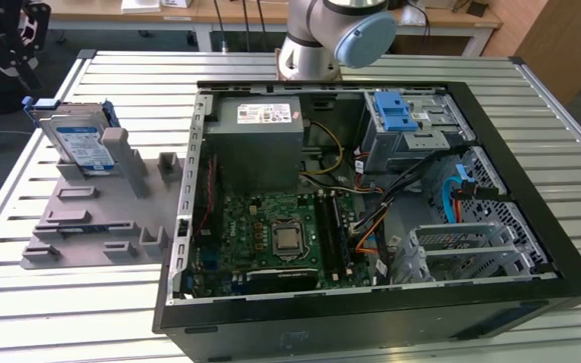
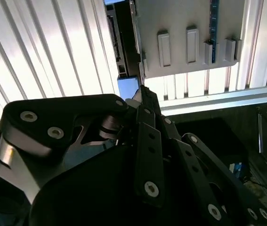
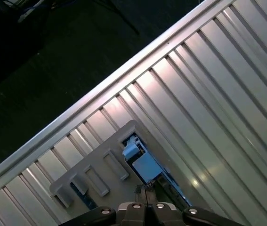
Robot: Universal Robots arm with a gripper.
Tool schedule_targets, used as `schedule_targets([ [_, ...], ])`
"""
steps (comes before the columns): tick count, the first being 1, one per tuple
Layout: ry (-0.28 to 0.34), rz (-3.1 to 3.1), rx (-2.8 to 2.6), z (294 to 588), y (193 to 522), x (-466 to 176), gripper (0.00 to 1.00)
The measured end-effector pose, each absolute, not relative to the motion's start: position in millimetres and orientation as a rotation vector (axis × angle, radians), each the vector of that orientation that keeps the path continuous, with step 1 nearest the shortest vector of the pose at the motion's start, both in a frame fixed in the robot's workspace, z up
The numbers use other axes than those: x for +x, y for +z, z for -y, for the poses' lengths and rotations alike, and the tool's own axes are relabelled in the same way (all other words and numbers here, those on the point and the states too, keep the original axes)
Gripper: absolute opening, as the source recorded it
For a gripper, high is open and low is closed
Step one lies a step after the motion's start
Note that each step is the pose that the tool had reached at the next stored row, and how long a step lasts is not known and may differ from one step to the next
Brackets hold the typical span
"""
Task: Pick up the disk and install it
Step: 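Pick up the disk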
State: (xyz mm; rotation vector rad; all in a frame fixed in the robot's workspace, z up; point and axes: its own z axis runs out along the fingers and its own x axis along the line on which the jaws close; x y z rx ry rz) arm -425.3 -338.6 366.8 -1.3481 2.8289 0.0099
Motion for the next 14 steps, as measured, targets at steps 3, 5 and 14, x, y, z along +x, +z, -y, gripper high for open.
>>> schedule_targets([
  [3, 0.01, -2.792, -1.424, 338.6, 366.6, -425.3, 0.11],
  [5, 0.01, -2.766, -1.474, 338.6, 366.5, -425.3, 0.11],
  [14, 0.011, -2.635, -1.698, 338.6, 365.8, -425.3, 0.11],
])
